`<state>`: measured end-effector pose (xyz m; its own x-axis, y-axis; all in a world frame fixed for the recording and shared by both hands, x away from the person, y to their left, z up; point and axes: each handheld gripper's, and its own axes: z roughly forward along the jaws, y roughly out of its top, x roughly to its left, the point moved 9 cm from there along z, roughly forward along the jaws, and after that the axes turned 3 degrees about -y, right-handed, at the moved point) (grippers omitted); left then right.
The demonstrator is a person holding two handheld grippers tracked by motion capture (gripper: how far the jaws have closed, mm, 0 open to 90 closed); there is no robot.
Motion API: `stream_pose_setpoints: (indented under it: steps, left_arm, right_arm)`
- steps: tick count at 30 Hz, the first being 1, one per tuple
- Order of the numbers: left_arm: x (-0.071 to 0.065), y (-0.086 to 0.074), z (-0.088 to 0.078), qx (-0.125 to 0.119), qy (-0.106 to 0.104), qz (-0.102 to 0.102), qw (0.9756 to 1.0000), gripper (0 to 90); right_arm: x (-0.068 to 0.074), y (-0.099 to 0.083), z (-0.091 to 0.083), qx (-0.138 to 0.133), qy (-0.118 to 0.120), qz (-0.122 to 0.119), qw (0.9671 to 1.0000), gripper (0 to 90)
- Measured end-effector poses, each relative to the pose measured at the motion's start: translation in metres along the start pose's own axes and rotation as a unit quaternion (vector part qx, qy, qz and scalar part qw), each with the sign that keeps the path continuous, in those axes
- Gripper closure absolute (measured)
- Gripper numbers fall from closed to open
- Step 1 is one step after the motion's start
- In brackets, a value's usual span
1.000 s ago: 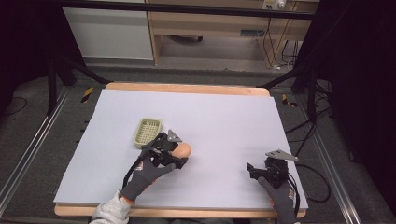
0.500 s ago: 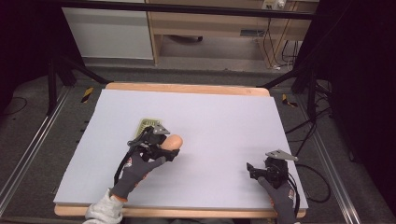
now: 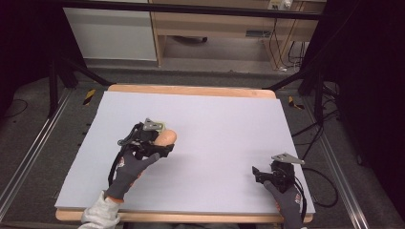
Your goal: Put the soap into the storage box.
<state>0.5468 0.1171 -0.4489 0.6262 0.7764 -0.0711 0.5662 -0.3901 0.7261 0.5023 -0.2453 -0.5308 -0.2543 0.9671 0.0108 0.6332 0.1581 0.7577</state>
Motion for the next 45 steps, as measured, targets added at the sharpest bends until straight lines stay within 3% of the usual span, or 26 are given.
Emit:
stream_pose_setpoints:
  steps: [17,36,45]
  left_arm:
    - [0.025,0.002,-0.002,-0.011,0.026,-0.026,0.9993,31.7]
    - [0.052,0.000,0.009,0.002,0.051,-0.041,0.9979,31.7]
    - [0.069,0.000,0.014,0.002,0.063,-0.057,0.9964,31.7]
  right_arm:
    - [0.000,0.000,0.001,-0.001,0.001,0.000,1.0000,10.1]
    - [0.000,0.000,0.001,-0.001,-0.001,-0.001,1.0000,9.9]
    - [0.000,0.000,0.002,0.001,0.000,-0.003,1.0000,9.9]
